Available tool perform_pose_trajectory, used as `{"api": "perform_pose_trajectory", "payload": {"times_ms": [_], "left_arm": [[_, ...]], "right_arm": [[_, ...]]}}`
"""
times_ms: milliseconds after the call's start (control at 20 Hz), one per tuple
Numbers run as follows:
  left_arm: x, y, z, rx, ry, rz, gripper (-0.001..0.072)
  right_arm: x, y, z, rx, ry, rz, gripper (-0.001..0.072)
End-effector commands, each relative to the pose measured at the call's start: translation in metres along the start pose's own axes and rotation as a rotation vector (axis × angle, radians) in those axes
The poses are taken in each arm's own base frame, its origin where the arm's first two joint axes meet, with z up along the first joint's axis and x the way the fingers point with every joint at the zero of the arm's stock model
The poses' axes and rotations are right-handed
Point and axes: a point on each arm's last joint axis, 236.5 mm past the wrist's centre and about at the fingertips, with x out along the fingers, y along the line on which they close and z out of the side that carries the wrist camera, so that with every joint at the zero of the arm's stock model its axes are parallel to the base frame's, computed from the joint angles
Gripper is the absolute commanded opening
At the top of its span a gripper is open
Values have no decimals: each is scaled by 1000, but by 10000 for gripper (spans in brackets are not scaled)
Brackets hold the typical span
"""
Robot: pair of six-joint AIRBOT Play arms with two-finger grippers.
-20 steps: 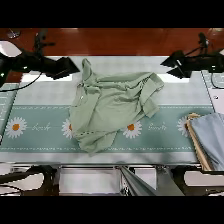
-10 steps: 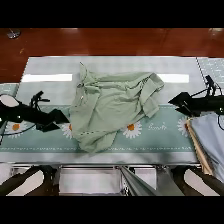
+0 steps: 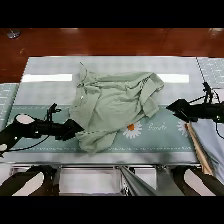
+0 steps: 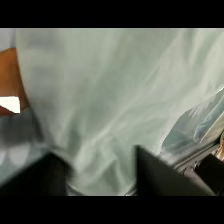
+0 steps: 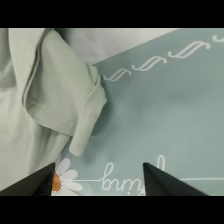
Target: Fold the shirts.
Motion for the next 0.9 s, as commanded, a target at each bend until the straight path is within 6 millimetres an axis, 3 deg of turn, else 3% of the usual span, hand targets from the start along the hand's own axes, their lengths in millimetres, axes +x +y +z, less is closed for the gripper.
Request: {"api": "perform_pose_trajectory", "payload": {"times_ms": [0, 150, 300, 500, 700, 750, 800, 850], "left_arm": [[10, -11, 13, 28, -85, -30, 26], [9, -14, 15, 46, -88, -35, 26], [9, -14, 14, 46, -84, -36, 26], [9, -14, 13, 47, -80, -37, 26], [9, -15, 14, 52, -83, -39, 26], [9, -16, 14, 51, -86, -42, 26], [8, -18, 17, 56, -92, -47, 26], [5, -23, 21, 67, -102, -52, 26]], "right_arm": [[9, -6, -7, 12, 41, -16, 627], [38, -2, -18, 9, 112, -22, 628], [68, 5, -3, 66, 91, -3, 627], [92, 31, 16, 103, 149, 69, 627], [113, 54, 8, 71, 187, 78, 607], [116, 56, 6, 72, 192, 75, 446], [116, 58, 4, 73, 198, 79, 125], [112, 63, 6, 58, 204, 90, 22]]}}
